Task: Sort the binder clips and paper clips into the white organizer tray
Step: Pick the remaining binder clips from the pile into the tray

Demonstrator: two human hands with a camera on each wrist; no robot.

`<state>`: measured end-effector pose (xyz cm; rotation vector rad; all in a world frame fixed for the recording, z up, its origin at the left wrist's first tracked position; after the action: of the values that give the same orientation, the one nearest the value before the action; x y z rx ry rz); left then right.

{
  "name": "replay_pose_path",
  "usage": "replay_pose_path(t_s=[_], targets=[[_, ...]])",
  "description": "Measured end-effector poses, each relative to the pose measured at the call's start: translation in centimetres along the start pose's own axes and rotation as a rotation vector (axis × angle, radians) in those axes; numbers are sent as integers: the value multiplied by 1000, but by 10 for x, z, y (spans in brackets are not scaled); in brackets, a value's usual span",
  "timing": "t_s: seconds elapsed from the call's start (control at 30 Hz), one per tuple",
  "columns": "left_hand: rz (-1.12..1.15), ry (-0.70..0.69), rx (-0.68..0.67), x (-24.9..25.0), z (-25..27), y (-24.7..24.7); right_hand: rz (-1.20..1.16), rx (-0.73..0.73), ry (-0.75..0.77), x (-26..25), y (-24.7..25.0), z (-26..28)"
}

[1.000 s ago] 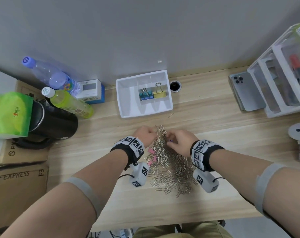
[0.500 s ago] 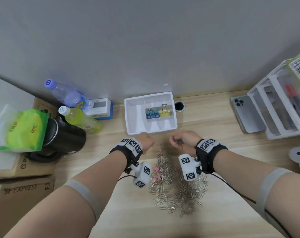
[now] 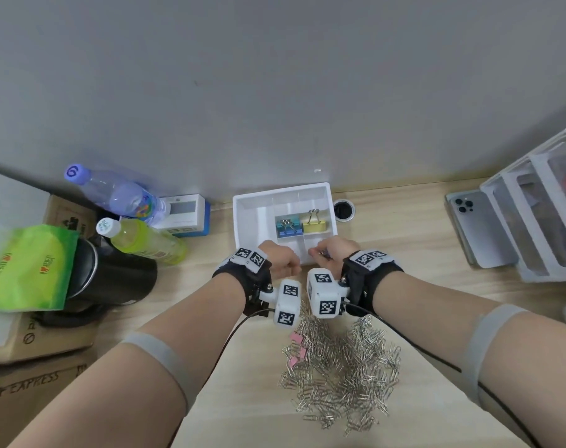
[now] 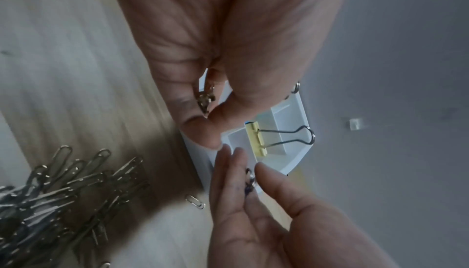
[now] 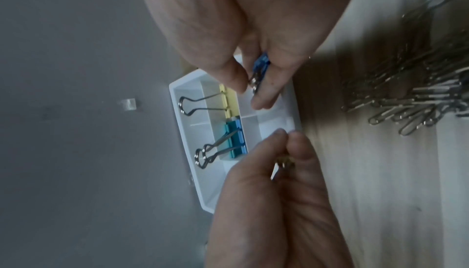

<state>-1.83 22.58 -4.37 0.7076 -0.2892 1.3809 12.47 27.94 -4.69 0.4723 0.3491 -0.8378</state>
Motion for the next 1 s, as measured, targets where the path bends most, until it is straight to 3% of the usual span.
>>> replay_pose_path(t_s=[0.37,0.5,0.57,0.77,1.0], targets=[[431,151,16,-3,4,0,170,162,60,-11,2,-3],[456,90,32,1,8,-1,117,93,-7,-8,5,1],[477,82,56,0,10,0,-143,-29,-72,-3,4,-2],[439,88,80,-7,21,15,-450,-148,-190,11,12,6],[60,41,46,-37,37,17,-343,-21,-188,39,30,17]])
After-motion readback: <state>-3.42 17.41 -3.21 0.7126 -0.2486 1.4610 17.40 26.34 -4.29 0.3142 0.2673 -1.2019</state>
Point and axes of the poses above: each hand's wrist, its own z-axis away from the middle knuckle, its own y-axis out of the back of the hand, x = y × z, the point moved 7 cm from there along -z, towards the middle knuckle, and after that the axes turned 12 degrees about -y, right-handed, at the moved point
